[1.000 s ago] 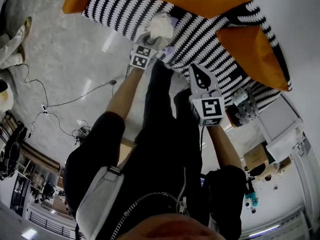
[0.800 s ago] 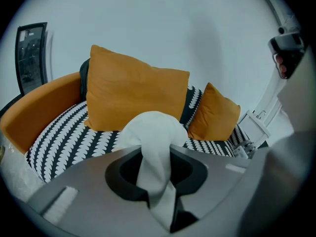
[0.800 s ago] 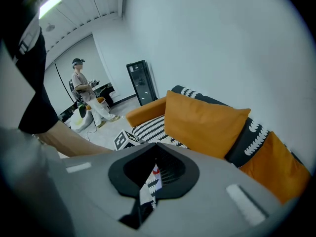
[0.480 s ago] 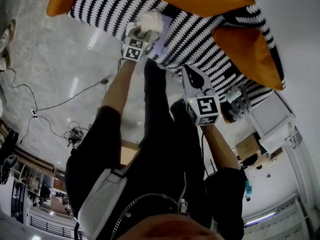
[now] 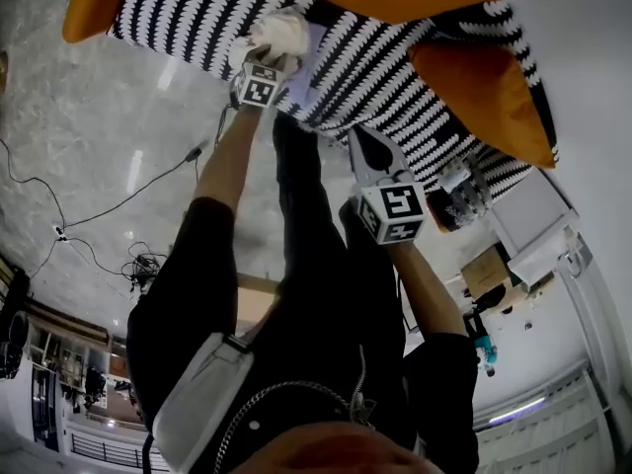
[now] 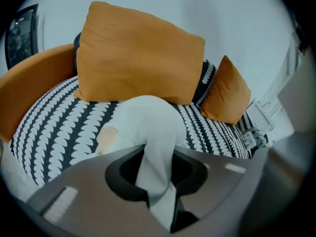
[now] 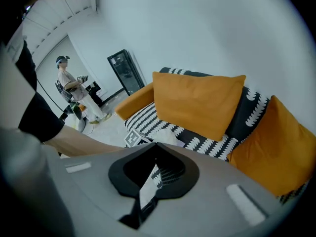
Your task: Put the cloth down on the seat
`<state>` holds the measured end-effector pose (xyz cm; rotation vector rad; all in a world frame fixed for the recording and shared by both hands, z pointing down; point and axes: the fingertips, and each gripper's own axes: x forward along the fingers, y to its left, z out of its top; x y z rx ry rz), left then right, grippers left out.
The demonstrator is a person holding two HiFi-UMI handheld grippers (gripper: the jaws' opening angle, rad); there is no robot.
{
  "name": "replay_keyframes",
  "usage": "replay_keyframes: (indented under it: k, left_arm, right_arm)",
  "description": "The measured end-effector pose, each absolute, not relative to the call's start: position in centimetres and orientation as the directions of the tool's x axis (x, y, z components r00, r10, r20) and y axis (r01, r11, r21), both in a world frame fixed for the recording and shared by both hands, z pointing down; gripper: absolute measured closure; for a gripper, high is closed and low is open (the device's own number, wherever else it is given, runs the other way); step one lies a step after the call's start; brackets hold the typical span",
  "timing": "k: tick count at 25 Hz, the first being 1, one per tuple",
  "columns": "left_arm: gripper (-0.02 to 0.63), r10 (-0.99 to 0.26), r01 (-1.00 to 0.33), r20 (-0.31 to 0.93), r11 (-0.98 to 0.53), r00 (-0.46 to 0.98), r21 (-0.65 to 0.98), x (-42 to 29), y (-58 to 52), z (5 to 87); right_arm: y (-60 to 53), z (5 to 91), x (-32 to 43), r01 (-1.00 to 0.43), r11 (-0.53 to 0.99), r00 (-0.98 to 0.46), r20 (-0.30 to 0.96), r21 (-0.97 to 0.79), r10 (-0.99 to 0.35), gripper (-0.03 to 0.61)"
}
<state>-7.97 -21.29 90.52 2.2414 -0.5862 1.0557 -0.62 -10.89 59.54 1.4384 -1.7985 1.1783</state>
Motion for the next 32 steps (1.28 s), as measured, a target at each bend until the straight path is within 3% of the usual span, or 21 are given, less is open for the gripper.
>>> replay_keyframes:
  k: [16, 18, 22, 27, 32]
  left_arm:
    - [0.523, -0.079, -0.628, 0.816, -0.682, 0.573, 0.375, -6.2, -21.4, 95.8]
    - [0.500, -0.065, -0.623, 0.799, -0.666, 0.597, 0.411, -6.1, -21.5, 94.4]
    - [0.376, -0.045, -0.601, 0.789, -0.675, 0.612, 0.428, -7.1, -20.6, 90.8]
    - [0.396, -0.080, -0.611, 0.803, -0.694, 0.590, 0.380, -9.7, -18.2, 85.4]
    - [0.516, -0.174, -0.654, 0.801, -0.685, 0.573, 0.320, -10.9, -17.5, 79.9]
  right_arm:
    - [-8.4, 62.5, 3.1, -0.950, -0.052, -0.254, 0.861, -0.307, -0.441, 0.575]
    - [-8.4, 62.1, 3.3, -0.943, -0.066, -0.265, 0.856, -0.327, -0.445, 0.575]
    - [-8.7, 60.6, 2.9, -0.929, -0.043, -0.307, 0.829, -0.368, -0.467, 0.575]
    - [-9.8, 57.6, 4.0, -0.915, -0.025, -0.331, 0.784, -0.403, -0.525, 0.575]
    - [-9.7, 55.8, 4.5, -0.887, 0.048, -0.409, 0.733, -0.459, -0.544, 0.575]
